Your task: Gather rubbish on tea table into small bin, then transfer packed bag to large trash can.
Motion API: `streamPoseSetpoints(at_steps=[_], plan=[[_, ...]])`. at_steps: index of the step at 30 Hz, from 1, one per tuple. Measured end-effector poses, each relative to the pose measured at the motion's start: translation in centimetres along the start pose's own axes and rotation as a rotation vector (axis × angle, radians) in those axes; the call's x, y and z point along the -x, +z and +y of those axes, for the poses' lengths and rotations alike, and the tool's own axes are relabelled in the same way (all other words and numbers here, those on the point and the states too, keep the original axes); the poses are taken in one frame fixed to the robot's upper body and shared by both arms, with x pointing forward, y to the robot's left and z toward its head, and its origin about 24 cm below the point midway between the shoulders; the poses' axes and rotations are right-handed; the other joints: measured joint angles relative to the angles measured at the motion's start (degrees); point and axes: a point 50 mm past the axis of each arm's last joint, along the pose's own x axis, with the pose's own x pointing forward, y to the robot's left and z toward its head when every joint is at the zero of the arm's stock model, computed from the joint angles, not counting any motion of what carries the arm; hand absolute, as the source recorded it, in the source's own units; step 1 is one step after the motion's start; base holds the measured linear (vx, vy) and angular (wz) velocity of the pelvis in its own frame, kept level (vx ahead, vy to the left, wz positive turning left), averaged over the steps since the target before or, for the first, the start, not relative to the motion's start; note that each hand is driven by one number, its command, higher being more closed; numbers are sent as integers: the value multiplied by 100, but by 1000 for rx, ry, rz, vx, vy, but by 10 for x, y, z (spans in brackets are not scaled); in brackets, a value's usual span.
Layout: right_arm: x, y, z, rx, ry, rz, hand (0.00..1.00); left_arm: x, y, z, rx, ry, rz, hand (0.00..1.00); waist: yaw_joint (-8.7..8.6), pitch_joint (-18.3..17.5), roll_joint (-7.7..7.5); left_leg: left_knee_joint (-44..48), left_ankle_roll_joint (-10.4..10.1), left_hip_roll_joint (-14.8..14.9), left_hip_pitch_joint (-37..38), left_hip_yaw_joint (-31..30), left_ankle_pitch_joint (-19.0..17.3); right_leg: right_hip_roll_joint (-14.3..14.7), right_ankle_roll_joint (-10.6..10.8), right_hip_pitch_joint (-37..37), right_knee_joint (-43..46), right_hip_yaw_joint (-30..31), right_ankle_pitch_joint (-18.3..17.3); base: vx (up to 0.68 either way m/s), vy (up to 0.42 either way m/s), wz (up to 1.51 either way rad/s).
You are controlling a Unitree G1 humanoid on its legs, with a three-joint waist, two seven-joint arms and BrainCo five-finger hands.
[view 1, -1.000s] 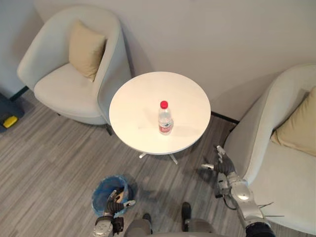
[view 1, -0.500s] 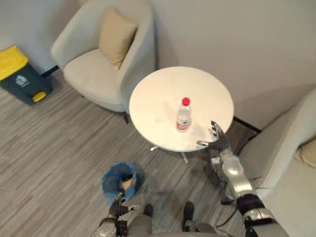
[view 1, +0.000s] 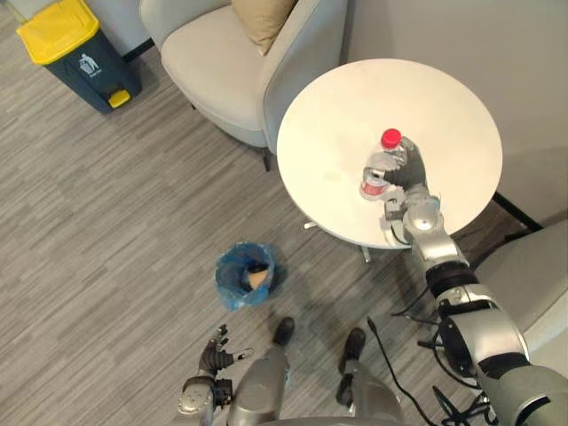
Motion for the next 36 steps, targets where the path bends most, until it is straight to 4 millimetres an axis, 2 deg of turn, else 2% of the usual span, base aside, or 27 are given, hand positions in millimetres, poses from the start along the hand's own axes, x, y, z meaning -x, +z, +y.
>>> streamPoseSetpoints(at_steps=[7,9,12,15,17,19,20,24,26,27,28,29,30,31,32,33,34,36], plan=[[-1,1,-5,-105,-50,14,100,0,0,0,20,5,0,0,6,28,-3,-7,-1,-6,-20,-65,15,1,-1,-12,1,0,-1,0,-3,1],[9,4,-12,-158,-71,-33,100,0,1,0,20,4,-2,0,-3,27,-4,-12,-1,-4,-18,-67,15,6,-2,-4,1,18,-3,14,-8,5],[30,3,-15,-201,-78,-91,100,0,1,0,21,4,-2,0,-40,25,-17,-48,0,5,58,-55,15,14,-1,41,-1,96,-3,15,-6,-5],[57,-7,-16,-230,-78,-102,100,1,-1,1,24,8,4,0,-91,2,-72,-181,9,37,316,-3,18,30,9,245,-76,180,-11,22,-14,-12],[77,-12,-11,-251,-55,-109,100,2,-3,4,27,21,13,0,-189,-72,-173,-305,9,77,438,5,18,52,13,319,-96,183,-50,15,-13,-2],[101,-18,-4,-268,-19,-102,100,3,-6,8,28,35,22,0,-336,-209,-349,-317,8,112,489,-14,18,86,18,371,-93,164,-110,37,-34,5],[106,-20,-3,-272,-11,-96,100,3,-6,7,29,33,24,0,-375,-220,-369,-318,7,112,536,-44,17,86,21,428,-92,139,-125,49,-29,12],[139,-33,-4,-243,9,-53,100,3,-7,0,32,17,26,0,-416,-445,-436,-411,-31,65,551,-405,68,33,44,648,-82,-265,-263,32,-11,49],[144,-33,3,-237,34,-49,100,2,-6,-1,33,15,24,0,-413,-465,-460,-409,-31,68,468,-376,185,-42,18,681,-40,-528,-317,21,-2,72],[145,-33,7,-225,52,-50,100,2,-6,-2,34,14,24,0,-431,-467,-458,-412,108,97,384,51,196,-98,8,692,-5,-682,-352,-17,22,83],[147,-33,12,-224,69,-46,100,2,-6,-3,42,16,24,0,-469,-474,-464,-454,713,278,337,1103,101,-193,16,705,82,-928,-383,-30,30,96],[148,-32,16,-217,87,-51,100,3,-6,-4,48,17,26,0,-537,-487,-472,-443,953,487,312,2039,88,-295,65,730,135,-1090,-429,-3,63,109],[148,-32,19,-204,105,-56,100,2,-6,-8,55,11,25,0,-588,-502,-442,-320,1012,717,275,2919,46,-373,99,791,151,-1277,-455,27,91,99],[149,-32,22,-197,122,-54,100,3,-7,-9,52,5,26,0,-610,-525,-404,-174,985,906,264,3548,31,-442,173,842,203,-1416,-509,68,169,94],[150,-35,23,-171,135,-48,100,4,-8,-11,39,-5,30,0,-636,-552,-372,-7,821,983,288,3780,55,-547,281,860,400,-1512,-637,91,198,74],[151,-37,25,-162,139,-37,100,5,-10,-10,25,-10,36,0,-603,-557,-371,135,450,937,293,3651,-73,-704,383,859,706,-1557,-808,94,211,55],[151,-38,26,-161,138,-28,100,5,-11,-9,20,-8,38,0,-600,-556,-389,244,371,859,292,3619,-160,-829,441,853,913,-1581,-921,98,228,44],[152,-41,29,-157,142,-9,100,6,-13,-6,1,-6,45,0,-612,-586,-483,628,361,609,369,3552,-563,-1378,664,773,1857,-1530,-1268,100,236,41]])
